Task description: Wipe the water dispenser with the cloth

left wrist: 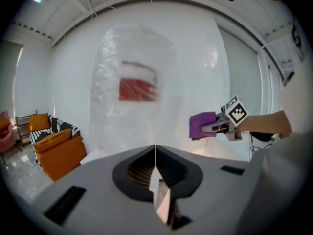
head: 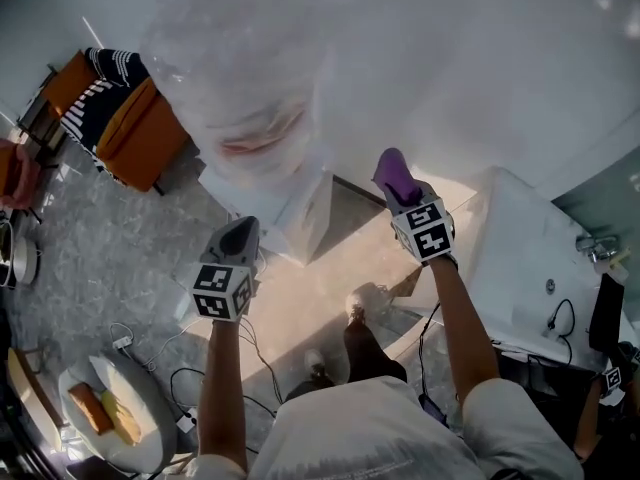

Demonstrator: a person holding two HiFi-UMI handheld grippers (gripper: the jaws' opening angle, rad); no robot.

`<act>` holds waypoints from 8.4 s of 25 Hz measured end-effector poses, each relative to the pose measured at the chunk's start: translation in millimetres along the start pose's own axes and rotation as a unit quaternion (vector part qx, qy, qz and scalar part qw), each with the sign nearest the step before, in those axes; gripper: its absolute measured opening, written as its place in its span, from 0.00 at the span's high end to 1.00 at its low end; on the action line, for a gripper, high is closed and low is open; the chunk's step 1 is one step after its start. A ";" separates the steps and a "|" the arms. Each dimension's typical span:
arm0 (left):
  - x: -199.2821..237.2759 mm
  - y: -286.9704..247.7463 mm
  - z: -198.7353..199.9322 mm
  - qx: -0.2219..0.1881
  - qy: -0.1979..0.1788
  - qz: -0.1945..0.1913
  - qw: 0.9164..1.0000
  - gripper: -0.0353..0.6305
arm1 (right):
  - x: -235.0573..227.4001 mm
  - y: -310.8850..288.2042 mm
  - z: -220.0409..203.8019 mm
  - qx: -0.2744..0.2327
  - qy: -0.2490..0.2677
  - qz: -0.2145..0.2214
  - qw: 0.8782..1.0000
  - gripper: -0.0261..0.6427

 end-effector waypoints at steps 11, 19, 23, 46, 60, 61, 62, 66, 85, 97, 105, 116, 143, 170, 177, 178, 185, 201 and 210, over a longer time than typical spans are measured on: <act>17.0 -36.3 -40.2 0.061 0.064 0.061 0.994 0.92 | -13.3 -170.3 -37.1 0.104 0.024 0.056 0.993 0.88; 11.0 -27.9 -66.0 0.076 0.084 0.072 0.991 0.92 | 26.2 -221.4 -42.9 0.116 0.062 0.096 0.987 0.88; 13.5 -15.7 -70.2 0.074 0.087 0.078 0.990 0.92 | 51.3 -219.4 -42.3 0.112 0.104 0.107 0.982 0.88; -25.8 74.6 -99.0 0.060 0.086 0.064 0.992 0.92 | 224.1 -130.5 -78.1 0.109 0.166 0.191 0.961 0.88; -66.3 53.8 -94.8 0.067 0.045 0.020 0.997 0.92 | 148.9 -85.1 -112.6 0.098 0.071 0.123 0.985 0.88; -71.3 45.4 -96.0 0.073 0.033 0.022 0.997 0.92 | 135.4 -84.3 -117.4 0.098 0.058 0.111 0.987 0.88; -75.5 37.6 -97.8 0.075 0.027 0.025 0.997 0.92 | 123.1 -83.5 -122.4 0.099 0.046 0.099 0.989 0.88; -83.2 4.8 -111.4 0.072 0.054 0.031 0.995 0.92 | 80.0 -84.9 -141.2 0.106 0.019 0.071 0.992 0.88; -127.3 -156.2 -182.0 0.113 0.145 0.036 0.982 0.92 | -27.1 -209.9 -213.7 0.148 -0.018 0.064 0.987 0.88; -109.1 -140.0 -213.3 0.108 0.135 0.055 0.983 0.92 | 11.5 -313.4 -188.0 0.158 0.050 0.107 0.980 0.88; -81.2 -125.1 -222.2 0.135 0.112 0.076 0.982 0.92 | 44.7 -323.9 -184.9 0.142 0.068 0.126 0.979 0.88; -73.7 -101.6 -240.3 0.144 0.093 0.069 0.983 0.92 | 125.4 -292.7 -211.6 0.117 0.201 0.148 0.961 0.88; -74.0 -73.1 -269.3 0.143 0.101 0.028 0.984 0.92 | 243.0 -238.4 -281.1 0.106 0.191 0.254 0.942 0.88; -137.0 -266.0 -330.8 0.212 0.159 -0.021 0.964 0.92 | 27.2 -343.3 -370.1 0.191 -0.057 0.114 0.973 0.88; -147.7 -305.5 -367.0 0.196 0.143 -0.008 0.970 0.92 | 14.3 -427.0 -393.4 0.191 -0.053 0.119 0.973 0.88; -147.2 -310.7 -372.7 0.194 0.143 -0.008 0.970 0.92 | 13.5 -437.9 -394.6 0.186 -0.054 0.122 0.973 0.88; -143.1 -303.7 -413.6 0.186 0.142 0.011 0.972 0.92 | 35.1 -471.8 -392.2 0.147 -0.033 0.150 0.977 0.88; -112.8 -138.7 -449.5 0.166 0.151 0.044 0.973 0.92 | 204.9 -390.5 -423.6 0.171 0.079 0.202 0.961 0.88; -88.3 -41.4 -422.1 0.163 0.143 0.079 0.973 0.92 | 264.2 -315.5 -384.7 0.138 0.024 0.213 0.967 0.88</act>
Point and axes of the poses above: the fingertips, and each gripper's own axes: y backward along the fingers, x to its left, z out of its top, the point moved 8 cm from there along y, backward along the fingers, and after that the axes turned 11 degrees about -y, right-handed, at the moved point
